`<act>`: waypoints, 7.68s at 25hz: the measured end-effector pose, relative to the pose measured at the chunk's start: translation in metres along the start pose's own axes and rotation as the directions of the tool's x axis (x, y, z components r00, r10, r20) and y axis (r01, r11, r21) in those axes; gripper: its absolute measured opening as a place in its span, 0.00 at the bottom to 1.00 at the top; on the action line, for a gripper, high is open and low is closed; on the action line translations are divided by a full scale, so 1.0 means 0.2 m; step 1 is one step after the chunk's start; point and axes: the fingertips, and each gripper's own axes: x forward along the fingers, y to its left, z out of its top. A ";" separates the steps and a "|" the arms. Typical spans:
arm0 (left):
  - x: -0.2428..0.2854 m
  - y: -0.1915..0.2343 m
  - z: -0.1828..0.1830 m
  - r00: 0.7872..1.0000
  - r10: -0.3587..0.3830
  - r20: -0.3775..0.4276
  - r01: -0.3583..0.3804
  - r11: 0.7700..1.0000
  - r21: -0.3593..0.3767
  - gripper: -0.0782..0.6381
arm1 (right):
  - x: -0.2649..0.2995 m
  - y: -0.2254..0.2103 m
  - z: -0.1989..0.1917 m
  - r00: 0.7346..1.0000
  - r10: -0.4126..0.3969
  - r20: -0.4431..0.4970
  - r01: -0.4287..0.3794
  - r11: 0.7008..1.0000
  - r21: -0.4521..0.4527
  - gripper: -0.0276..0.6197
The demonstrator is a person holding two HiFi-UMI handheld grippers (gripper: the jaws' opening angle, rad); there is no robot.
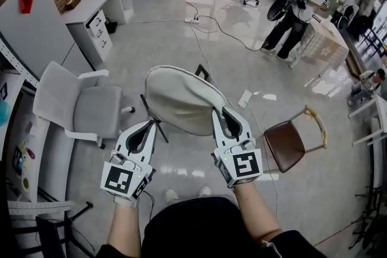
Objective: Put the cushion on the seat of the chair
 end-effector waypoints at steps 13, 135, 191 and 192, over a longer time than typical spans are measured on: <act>-0.24 0.31 -0.07 0.999 -0.034 0.008 0.035 0.997 -0.075 0.12 | 0.11 0.24 0.01 0.997 -0.075 -0.022 0.075 0.997 -0.015 0.14; 1.25 1.42 -1.10 0.896 -0.002 -0.444 -0.079 0.983 -0.165 0.13 | 1.97 -1.19 -1.46 0.807 -0.432 -0.403 0.469 0.883 -0.007 0.14; 1.10 1.47 -1.31 0.854 0.085 -0.513 -0.208 0.960 -0.186 0.13 | 2.14 -0.95 -1.96 0.784 -0.464 -0.413 0.437 0.884 -0.164 0.15; 1.09 1.47 -1.31 0.854 0.090 -0.513 -0.212 0.959 -0.186 0.13 | 2.14 -0.92 -1.96 0.788 -0.454 -0.416 0.426 0.890 -0.163 0.15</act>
